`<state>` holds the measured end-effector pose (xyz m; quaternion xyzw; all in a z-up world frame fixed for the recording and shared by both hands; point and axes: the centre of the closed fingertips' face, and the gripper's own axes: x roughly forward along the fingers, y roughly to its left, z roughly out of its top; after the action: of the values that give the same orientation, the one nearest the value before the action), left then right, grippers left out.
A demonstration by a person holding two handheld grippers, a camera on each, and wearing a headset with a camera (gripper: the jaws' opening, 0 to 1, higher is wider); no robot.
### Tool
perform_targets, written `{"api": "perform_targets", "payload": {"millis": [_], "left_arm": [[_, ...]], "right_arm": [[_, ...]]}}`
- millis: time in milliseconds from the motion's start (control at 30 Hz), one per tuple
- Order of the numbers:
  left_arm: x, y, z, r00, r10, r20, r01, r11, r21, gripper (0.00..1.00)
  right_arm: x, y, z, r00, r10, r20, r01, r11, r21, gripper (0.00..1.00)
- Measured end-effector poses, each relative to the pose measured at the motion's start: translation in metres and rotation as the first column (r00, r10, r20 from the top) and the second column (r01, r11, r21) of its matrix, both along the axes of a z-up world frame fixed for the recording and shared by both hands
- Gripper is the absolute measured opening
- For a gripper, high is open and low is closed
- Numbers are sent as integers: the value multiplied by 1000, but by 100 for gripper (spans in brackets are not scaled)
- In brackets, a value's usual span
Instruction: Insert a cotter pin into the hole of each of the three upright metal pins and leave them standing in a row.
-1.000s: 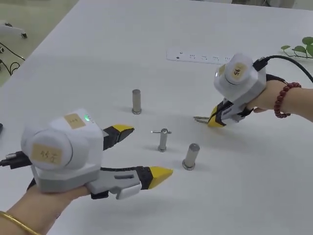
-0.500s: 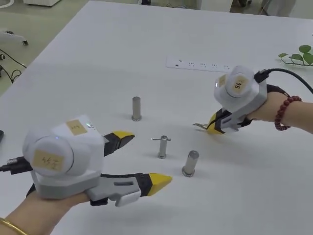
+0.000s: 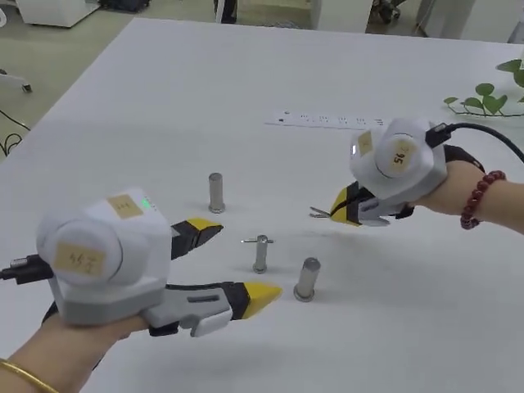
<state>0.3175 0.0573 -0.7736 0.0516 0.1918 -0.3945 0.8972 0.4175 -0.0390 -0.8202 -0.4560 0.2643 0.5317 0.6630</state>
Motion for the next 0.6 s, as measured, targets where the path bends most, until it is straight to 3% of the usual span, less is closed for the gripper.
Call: {"api": "perform_targets", "payload": {"millis": [400, 600], "left_arm": [[9, -6, 8, 1000, 11, -28, -12, 999, -36, 55], [13, -8, 10, 998, 25, -63, -29, 998, -58, 48]], "right_arm": [[-27, 19, 26, 995, 82, 65, -85, 995, 55, 2], [-39, 25, 34, 989, 116, 94, -122, 990, 65, 2]]}}
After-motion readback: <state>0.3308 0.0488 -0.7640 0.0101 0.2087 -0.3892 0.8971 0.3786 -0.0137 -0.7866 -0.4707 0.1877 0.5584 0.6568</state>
